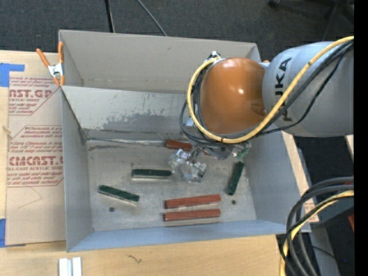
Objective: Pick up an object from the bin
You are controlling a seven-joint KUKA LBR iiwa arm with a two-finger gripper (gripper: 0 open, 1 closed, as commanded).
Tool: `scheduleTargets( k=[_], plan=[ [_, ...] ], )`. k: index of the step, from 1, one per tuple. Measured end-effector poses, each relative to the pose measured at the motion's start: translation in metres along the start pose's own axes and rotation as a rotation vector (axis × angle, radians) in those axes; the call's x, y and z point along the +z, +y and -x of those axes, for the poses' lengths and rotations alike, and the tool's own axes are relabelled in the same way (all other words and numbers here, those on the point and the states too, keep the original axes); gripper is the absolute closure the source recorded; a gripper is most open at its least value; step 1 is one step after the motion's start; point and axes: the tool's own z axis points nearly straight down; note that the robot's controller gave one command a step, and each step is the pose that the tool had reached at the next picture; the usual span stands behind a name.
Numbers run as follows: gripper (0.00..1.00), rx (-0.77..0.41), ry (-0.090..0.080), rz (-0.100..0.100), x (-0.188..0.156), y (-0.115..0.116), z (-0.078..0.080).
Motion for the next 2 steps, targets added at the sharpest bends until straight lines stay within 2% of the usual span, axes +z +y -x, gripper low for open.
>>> scheduleTargets(
  k=[1,2],
  plan=[
    [1.0,0.114,-0.001,0.0,-0.005,0.013,0.025],
    [1.0,0.123,0.001,0.0,0.015,-0.006,0.023]
  ],
)
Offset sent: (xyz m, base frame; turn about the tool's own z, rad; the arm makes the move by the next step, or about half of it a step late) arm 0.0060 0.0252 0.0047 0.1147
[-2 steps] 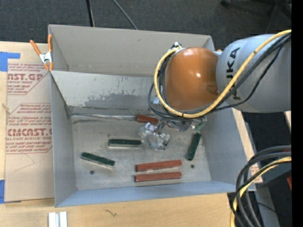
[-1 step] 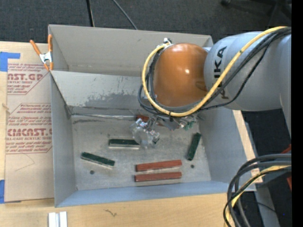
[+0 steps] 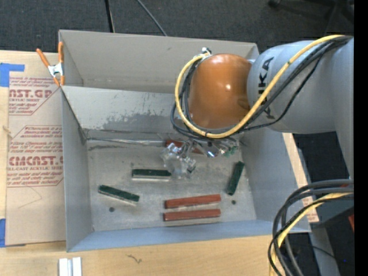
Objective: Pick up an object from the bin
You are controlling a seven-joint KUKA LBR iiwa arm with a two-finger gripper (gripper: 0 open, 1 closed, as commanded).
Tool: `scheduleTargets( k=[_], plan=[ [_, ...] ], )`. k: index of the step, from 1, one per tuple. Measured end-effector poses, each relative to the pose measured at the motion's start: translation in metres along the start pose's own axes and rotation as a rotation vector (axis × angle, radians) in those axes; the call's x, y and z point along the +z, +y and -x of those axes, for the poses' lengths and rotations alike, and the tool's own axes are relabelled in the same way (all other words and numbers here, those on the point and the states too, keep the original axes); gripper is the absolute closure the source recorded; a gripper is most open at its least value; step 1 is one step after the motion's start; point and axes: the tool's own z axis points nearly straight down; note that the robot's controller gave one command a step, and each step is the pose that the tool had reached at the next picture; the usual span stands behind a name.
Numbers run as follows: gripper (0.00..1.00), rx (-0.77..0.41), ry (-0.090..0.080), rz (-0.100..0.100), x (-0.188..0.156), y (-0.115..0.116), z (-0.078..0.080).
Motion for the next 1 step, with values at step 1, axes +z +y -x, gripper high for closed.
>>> scheduleTargets(
  k=[1],
  plan=[
    [1.0,-0.001,0.001,0.001,-0.0055,0.026,-0.0139]
  ],
)
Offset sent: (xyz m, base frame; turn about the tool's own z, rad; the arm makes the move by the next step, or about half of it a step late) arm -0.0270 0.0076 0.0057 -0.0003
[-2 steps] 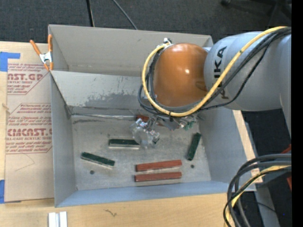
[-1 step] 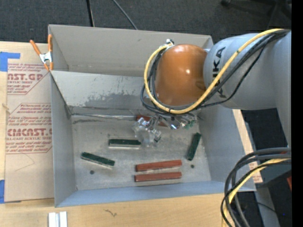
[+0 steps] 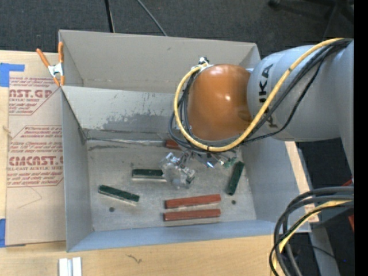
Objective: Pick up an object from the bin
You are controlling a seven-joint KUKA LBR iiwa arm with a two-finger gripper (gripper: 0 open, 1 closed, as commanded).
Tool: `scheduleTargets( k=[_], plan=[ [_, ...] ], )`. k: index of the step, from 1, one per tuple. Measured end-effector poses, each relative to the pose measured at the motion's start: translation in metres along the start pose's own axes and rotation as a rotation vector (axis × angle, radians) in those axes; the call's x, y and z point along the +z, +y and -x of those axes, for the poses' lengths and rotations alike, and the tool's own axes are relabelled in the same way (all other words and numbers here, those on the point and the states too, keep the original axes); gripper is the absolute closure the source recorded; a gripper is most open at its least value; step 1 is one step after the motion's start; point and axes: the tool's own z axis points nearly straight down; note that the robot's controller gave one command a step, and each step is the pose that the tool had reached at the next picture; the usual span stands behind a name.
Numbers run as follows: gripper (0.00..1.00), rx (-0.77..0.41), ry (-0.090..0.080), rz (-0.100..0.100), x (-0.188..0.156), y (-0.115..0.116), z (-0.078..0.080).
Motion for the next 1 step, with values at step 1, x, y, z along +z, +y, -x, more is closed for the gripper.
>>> scheduleTargets(
  k=[1],
  plan=[
    [0.0,0.001,-0.001,-0.001,0.0002,-0.001,0.0004]
  ],
)
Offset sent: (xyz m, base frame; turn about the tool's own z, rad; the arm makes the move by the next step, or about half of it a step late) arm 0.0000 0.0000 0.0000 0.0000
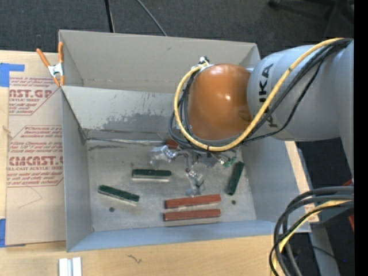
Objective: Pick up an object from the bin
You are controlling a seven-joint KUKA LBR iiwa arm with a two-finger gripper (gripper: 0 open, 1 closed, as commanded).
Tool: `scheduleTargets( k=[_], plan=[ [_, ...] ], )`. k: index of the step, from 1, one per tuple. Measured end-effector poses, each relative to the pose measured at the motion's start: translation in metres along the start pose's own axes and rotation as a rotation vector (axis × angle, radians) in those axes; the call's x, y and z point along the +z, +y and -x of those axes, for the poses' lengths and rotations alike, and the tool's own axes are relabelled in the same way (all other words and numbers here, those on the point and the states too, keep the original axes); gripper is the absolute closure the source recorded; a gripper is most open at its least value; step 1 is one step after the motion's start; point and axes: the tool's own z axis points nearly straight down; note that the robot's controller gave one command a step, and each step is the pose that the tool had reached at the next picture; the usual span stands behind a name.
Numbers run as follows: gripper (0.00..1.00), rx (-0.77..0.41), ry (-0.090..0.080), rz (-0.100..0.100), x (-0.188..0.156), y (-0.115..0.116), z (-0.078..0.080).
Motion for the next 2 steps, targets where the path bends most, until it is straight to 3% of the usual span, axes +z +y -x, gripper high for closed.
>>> scheduleTargets(
  k=[1,2],
  plan=[
    [0.0,0.01,0.009,0.005,0.0679,0.0069,-0.0407],
    [1.0,0.009,0.002,0.0,0.0638,0.0056,-0.0377]
  ],
)
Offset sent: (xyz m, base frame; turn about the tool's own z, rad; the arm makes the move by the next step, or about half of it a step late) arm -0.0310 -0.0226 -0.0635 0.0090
